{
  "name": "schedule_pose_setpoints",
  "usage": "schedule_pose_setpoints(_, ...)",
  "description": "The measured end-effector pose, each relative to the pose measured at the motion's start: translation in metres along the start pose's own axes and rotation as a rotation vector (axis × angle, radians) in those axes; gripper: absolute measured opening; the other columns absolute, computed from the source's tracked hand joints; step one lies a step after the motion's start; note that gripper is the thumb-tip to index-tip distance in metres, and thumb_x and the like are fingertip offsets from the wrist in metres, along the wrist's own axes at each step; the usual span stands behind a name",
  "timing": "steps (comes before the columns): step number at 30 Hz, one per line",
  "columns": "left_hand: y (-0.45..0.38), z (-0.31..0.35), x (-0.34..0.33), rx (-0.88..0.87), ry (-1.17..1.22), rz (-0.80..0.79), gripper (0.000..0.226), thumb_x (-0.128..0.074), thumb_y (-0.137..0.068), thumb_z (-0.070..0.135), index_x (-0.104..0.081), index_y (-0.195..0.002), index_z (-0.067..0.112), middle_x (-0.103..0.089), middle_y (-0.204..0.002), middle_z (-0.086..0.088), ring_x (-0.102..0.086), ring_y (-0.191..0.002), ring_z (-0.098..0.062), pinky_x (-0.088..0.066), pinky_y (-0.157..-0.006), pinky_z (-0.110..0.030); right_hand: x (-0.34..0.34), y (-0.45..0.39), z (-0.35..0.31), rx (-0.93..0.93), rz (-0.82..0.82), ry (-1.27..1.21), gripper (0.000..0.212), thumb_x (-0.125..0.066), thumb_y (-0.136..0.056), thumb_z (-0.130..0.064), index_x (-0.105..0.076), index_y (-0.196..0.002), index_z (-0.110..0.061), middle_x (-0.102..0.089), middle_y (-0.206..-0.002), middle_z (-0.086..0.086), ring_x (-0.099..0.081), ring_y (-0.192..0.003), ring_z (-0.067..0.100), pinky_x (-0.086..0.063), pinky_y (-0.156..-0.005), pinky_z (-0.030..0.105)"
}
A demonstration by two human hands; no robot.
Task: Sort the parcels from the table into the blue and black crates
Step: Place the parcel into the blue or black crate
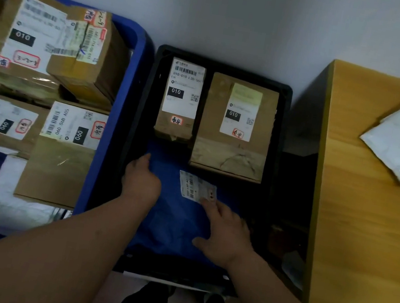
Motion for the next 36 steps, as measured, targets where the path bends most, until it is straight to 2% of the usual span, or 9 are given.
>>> schedule_pose_setpoints(3, 0.01, -0.006, -0.005, -0.144, -0.554, -0.064, 0.068, -0.052, -0.096, 0.025, -0.017, -0.154, 0.027, -0.007, -0.161, -0.008, -0.017, -0.142, -0.034, -0.025, -0.113, -0.05, -0.014, -0.009, 0.003, -0.048, -0.003, 0.091, 0.08, -0.056, -0.094, -0.039, -0.004, -0.155, -0.039, -0.009, -0.163, 0.005, -0.019, -0.144, 0.031, -0.012, -0.121, 0.048)
schedule_pose_setpoints(7, 0.019, -0.024, -0.016, -0.369, -0.94, -0.194, 0.064, -0.056, -0.091, 0.044, -0.028, -0.147, 0.03, -0.018, -0.15, -0.006, -0.024, -0.133, -0.028, -0.034, -0.104, -0.042, -0.029, -0.017, 0.007, -0.078, -0.191, 0.109, 0.067, -0.051, -0.097, -0.034, -0.017, -0.155, -0.039, -0.007, -0.163, 0.006, -0.021, -0.143, 0.033, -0.017, -0.119, 0.046)
schedule_pose_setpoints(11, 0.014, -0.046, -0.024, -0.293, -0.995, -0.416, 0.049, -0.056, -0.092, 0.039, -0.042, -0.137, 0.024, -0.033, -0.138, -0.009, -0.033, -0.126, -0.027, -0.041, -0.102, -0.035, -0.041, -0.025, 0.01, -0.084, -0.242, 0.053, 0.057, -0.052, -0.098, -0.031, -0.03, -0.15, -0.035, -0.012, -0.16, 0.006, -0.027, -0.138, 0.034, -0.028, -0.116, 0.043)
schedule_pose_setpoints(15, 0.007, -0.045, -0.028, -0.307, -1.025, -0.431, 0.036, -0.056, -0.092, 0.029, -0.046, -0.125, 0.017, -0.051, -0.124, -0.009, -0.05, -0.111, -0.025, -0.047, -0.089, -0.032, -0.048, -0.033, 0.007, -0.086, -0.228, -0.052, 0.031, -0.055, -0.095, -0.03, -0.046, -0.122, -0.019, -0.046, -0.136, 0.009, -0.049, -0.117, 0.026, -0.045, -0.101, 0.036)
schedule_pose_setpoints(18, 0.002, -0.045, -0.032, -0.277, -1.022, -0.479, 0.042, -0.056, -0.093, 0.03, -0.043, -0.13, 0.015, -0.054, -0.126, -0.008, -0.055, -0.11, -0.023, -0.049, -0.089, -0.032, -0.06, -0.038, 0.006, -0.074, -0.285, -0.104, 0.032, -0.051, -0.095, -0.033, -0.045, -0.125, -0.022, -0.055, -0.129, 0.007, -0.053, -0.112, 0.025, -0.048, -0.097, 0.037)
schedule_pose_setpoints(25, 0.005, -0.073, -0.042, -0.022, -1.141, -0.727, 0.073, -0.05, -0.094, 0.05, -0.013, -0.155, 0.03, -0.025, -0.156, -0.009, -0.03, -0.14, -0.031, -0.03, -0.115, -0.037, -0.09, -0.042, 0.01, -0.101, -0.486, -0.081, 0.062, -0.04, -0.102, -0.036, -0.011, -0.157, -0.034, -0.016, -0.163, 0.007, -0.023, -0.146, 0.031, -0.024, -0.12, 0.041)
schedule_pose_setpoints(29, 0.012, -0.071, -0.039, -0.068, -1.248, -0.595, 0.063, -0.044, -0.095, 0.052, -0.022, -0.152, 0.036, -0.028, -0.153, -0.006, -0.028, -0.139, -0.03, -0.028, -0.113, -0.044, -0.077, -0.037, 0.008, -0.125, -0.437, -0.194, 0.052, -0.037, -0.104, -0.039, -0.032, -0.152, -0.019, -0.031, -0.157, 0.011, -0.037, -0.138, 0.028, -0.032, -0.114, 0.033)
schedule_pose_setpoints(32, 0.021, -0.058, -0.041, -0.18, -1.135, -0.346, 0.046, -0.043, -0.097, 0.046, -0.046, -0.139, 0.028, -0.042, -0.139, -0.005, -0.04, -0.126, -0.024, -0.037, -0.101, -0.037, -0.049, -0.032, 0.004, -0.101, -0.271, -0.282, 0.042, -0.04, -0.104, -0.036, -0.046, -0.141, -0.017, -0.047, -0.144, 0.009, -0.049, -0.124, 0.024, -0.042, -0.104, 0.029)
schedule_pose_setpoints(36, 0.038, -0.029, -0.051, -0.195, -0.92, -0.181, 0.046, -0.048, -0.096, 0.042, -0.048, -0.138, 0.023, -0.043, -0.136, -0.007, -0.04, -0.124, -0.025, -0.041, -0.1, -0.035, 0.001, -0.018, -0.005, 0.01, -0.04, -0.341, 0.041, -0.043, -0.103, -0.029, -0.047, -0.142, -0.014, -0.047, -0.146, 0.008, -0.051, -0.123, 0.023, -0.043, -0.103, 0.028)
Point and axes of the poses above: each hand's wrist, its own y-axis away from the middle knuckle, its own x-axis out of the back of the hand, z = x × y, the point moved 2 cm from there along -y, towards the middle knuckle
